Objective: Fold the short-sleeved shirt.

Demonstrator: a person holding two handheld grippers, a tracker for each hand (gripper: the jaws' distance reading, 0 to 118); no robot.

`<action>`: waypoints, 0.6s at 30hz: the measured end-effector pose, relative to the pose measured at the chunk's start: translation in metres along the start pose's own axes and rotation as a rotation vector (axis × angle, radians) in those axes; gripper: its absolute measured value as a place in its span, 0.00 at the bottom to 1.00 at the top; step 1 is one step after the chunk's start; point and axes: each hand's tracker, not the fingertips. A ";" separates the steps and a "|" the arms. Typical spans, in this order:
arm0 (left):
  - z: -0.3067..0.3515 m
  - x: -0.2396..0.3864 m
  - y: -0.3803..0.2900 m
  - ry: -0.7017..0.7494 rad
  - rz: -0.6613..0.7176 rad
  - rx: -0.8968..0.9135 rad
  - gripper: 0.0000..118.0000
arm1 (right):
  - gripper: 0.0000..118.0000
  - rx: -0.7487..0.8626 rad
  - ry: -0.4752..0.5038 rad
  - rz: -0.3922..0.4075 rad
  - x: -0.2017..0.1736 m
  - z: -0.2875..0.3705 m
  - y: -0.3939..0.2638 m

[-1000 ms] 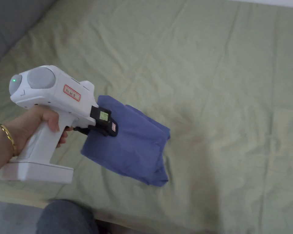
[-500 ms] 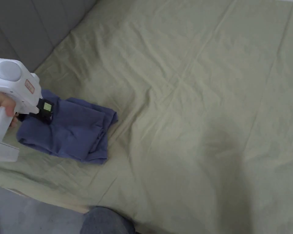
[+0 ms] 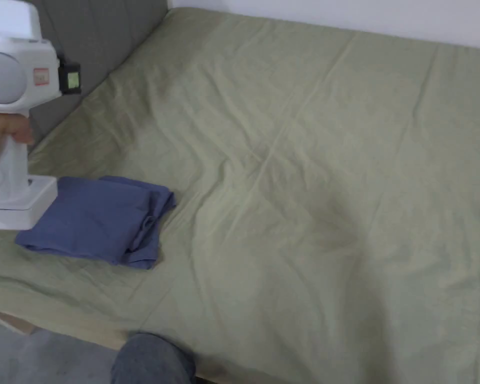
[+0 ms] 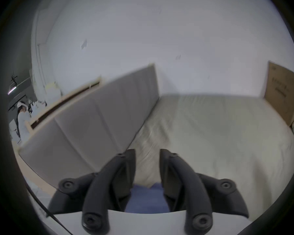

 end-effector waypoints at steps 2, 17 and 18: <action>0.032 0.034 0.014 -0.048 0.036 0.109 0.19 | 0.00 0.053 -0.021 0.022 0.014 0.011 0.013; 0.156 0.215 -0.032 -0.315 -0.008 0.396 0.02 | 0.00 0.195 -0.134 0.044 0.074 0.067 0.033; 0.159 0.218 -0.038 -0.326 -0.005 0.390 0.02 | 0.00 0.195 -0.136 0.044 0.075 0.070 0.029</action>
